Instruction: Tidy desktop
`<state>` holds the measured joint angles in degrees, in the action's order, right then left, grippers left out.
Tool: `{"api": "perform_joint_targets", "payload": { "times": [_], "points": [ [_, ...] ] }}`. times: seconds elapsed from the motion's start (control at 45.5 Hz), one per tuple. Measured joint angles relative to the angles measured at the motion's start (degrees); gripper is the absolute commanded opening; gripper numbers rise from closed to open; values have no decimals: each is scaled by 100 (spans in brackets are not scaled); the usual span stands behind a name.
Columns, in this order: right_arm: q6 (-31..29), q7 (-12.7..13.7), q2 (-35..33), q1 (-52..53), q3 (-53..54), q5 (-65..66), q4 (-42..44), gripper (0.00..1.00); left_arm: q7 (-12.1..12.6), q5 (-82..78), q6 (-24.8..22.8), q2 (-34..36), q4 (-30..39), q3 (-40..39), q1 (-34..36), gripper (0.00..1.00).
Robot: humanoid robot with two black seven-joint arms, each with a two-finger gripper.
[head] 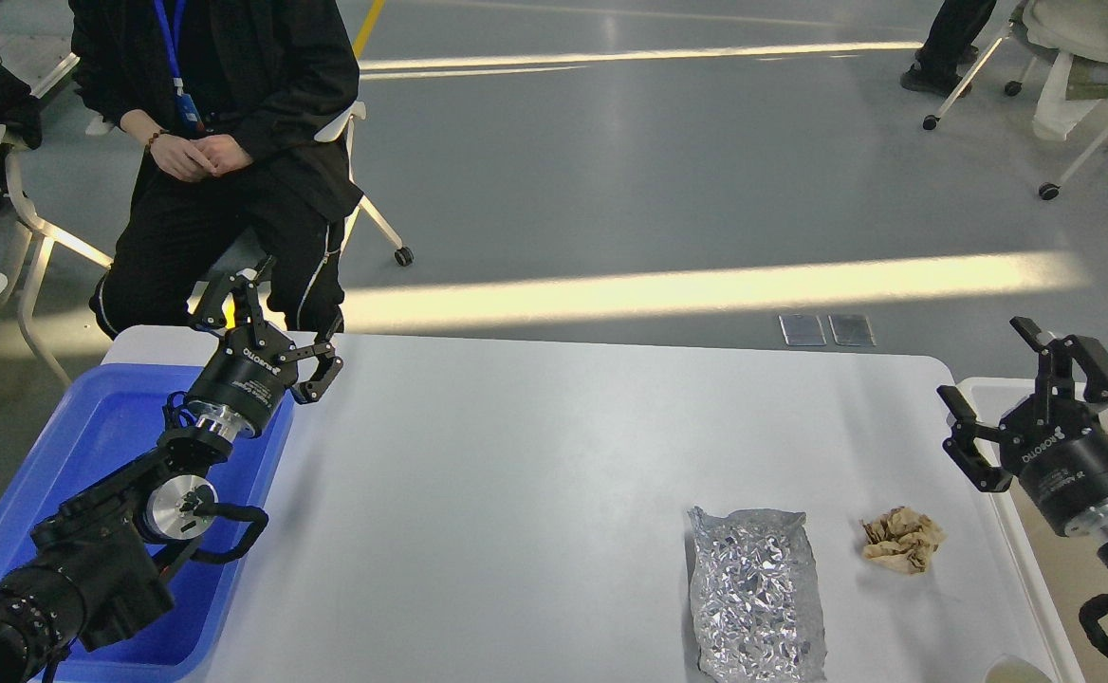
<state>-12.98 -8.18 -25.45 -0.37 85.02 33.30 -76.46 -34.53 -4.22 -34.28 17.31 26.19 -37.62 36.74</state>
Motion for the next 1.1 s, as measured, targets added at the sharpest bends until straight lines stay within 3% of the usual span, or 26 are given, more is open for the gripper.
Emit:
{"api": "perform_joint_targets", "payload": {
  "times": [0.879, 1.099],
  "points": [
    [-5, 67, 204, 232, -288, 29, -14, 100, 5, 0, -4, 0, 0, 0, 1, 100],
    [10, 556, -514, 167, -290, 78, -297, 100, 6, -1, -10, 0, 0, 0, 2, 100]
  ]
}}
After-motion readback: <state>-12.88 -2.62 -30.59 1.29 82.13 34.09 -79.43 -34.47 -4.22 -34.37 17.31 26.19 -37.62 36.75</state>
